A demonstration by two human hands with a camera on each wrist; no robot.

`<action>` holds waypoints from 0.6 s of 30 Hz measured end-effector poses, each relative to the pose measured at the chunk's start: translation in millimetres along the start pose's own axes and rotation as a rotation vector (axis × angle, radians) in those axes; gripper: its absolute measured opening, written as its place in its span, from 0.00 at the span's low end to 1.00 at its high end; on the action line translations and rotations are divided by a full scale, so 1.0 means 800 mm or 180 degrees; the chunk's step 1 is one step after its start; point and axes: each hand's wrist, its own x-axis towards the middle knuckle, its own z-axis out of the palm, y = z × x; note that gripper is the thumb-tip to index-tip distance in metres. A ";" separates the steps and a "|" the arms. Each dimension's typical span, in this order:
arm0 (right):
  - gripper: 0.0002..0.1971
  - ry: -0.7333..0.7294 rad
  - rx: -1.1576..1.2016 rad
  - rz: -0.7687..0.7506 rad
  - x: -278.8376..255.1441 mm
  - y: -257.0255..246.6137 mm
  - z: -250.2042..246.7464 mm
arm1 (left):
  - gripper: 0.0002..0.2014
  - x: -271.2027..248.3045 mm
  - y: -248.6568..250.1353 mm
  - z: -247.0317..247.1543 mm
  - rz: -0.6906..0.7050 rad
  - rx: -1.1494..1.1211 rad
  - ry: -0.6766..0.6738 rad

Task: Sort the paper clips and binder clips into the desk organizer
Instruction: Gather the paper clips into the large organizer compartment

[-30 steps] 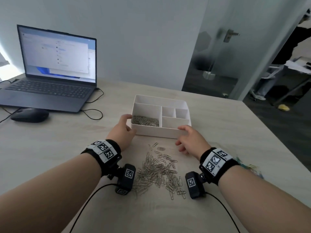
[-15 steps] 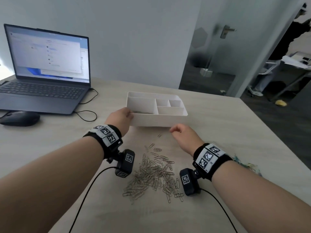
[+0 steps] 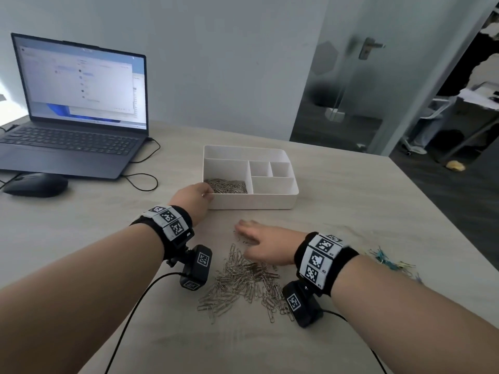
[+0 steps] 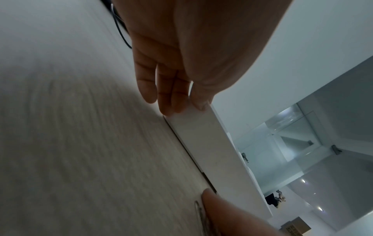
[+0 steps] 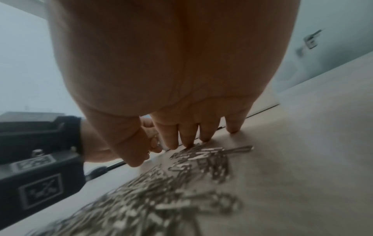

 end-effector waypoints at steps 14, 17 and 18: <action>0.34 -0.0226 0.0001 -0.0355 -0.065 -0.018 0.036 | 0.06 -0.066 0.007 -0.002 0.0209 0.0060 -0.0108; 0.34 -0.0251 0.0018 -0.0363 -0.073 -0.020 0.044 | 0.06 -0.080 0.007 -0.002 0.0280 0.0012 -0.0108; 0.34 -0.0220 0.0075 -0.0348 -0.076 -0.019 0.044 | 0.07 -0.083 0.007 -0.003 0.0282 0.0003 -0.0119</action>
